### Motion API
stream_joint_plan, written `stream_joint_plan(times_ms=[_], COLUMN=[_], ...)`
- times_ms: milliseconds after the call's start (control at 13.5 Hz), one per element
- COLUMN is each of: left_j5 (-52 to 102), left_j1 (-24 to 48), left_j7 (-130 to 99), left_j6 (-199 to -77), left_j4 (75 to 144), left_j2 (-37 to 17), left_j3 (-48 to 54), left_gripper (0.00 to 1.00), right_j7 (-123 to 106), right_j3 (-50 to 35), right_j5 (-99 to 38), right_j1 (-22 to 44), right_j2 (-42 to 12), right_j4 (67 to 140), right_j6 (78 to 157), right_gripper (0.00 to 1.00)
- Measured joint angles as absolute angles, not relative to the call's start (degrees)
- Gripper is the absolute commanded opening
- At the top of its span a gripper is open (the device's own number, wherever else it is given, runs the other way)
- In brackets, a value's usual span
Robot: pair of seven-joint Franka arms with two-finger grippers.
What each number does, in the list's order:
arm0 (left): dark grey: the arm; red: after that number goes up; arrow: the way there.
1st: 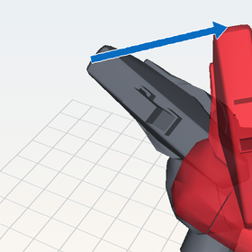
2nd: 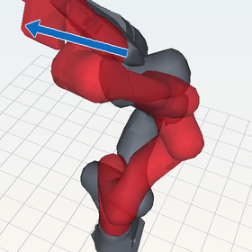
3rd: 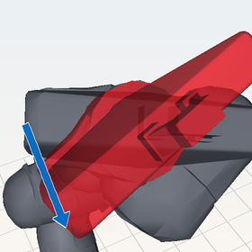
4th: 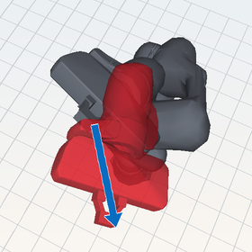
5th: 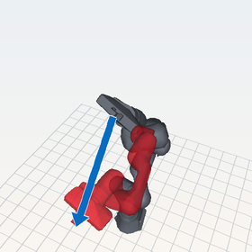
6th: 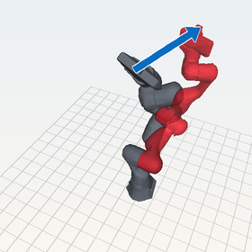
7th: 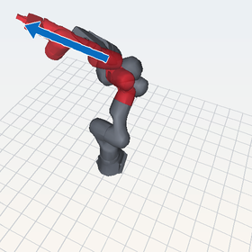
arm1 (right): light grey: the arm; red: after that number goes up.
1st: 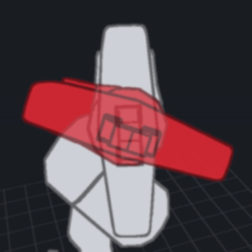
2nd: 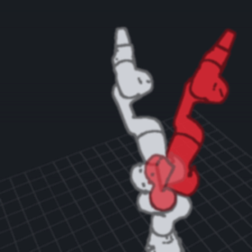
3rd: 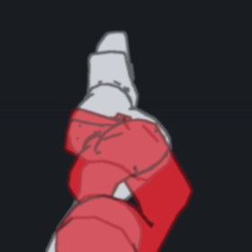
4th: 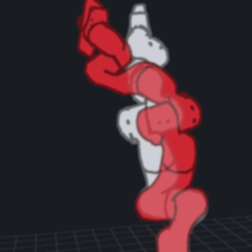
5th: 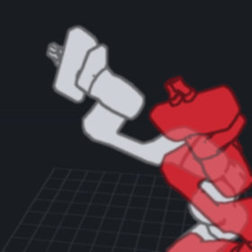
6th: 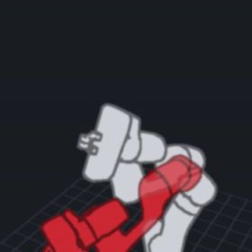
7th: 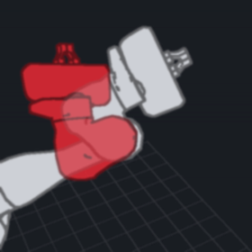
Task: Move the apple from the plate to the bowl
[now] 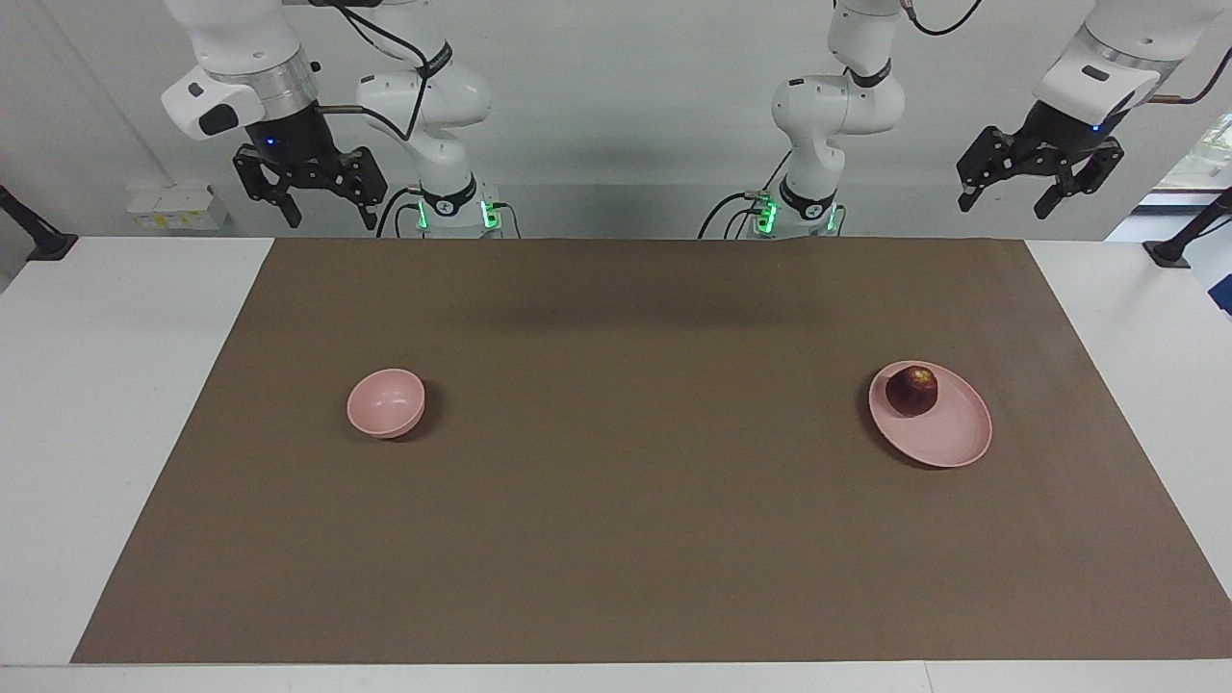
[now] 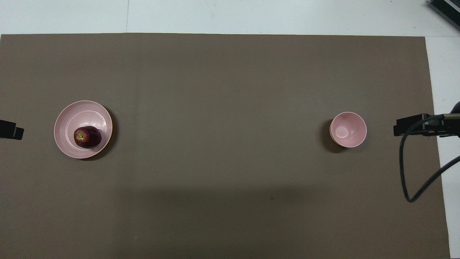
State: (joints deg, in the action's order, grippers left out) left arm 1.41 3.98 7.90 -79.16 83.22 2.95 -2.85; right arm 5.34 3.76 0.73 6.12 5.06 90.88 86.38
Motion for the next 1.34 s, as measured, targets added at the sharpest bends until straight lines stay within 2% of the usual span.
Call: stream_joint_plan(times_ms=[1337], left_j5=[1.4], left_j1=[3.98], left_j7=[7.88], left_j6=[-79.15], left_j4=[83.28], left_j2=[3.0], left_j3=[-2.75], left_gripper=[1.0], right_j7=[3.5], right_j3=[3.82], right_j5=[0.75], right_j1=[5.31], right_j2=[5.18], right_j4=[91.15], right_j6=[85.62], right_gripper=[1.0])
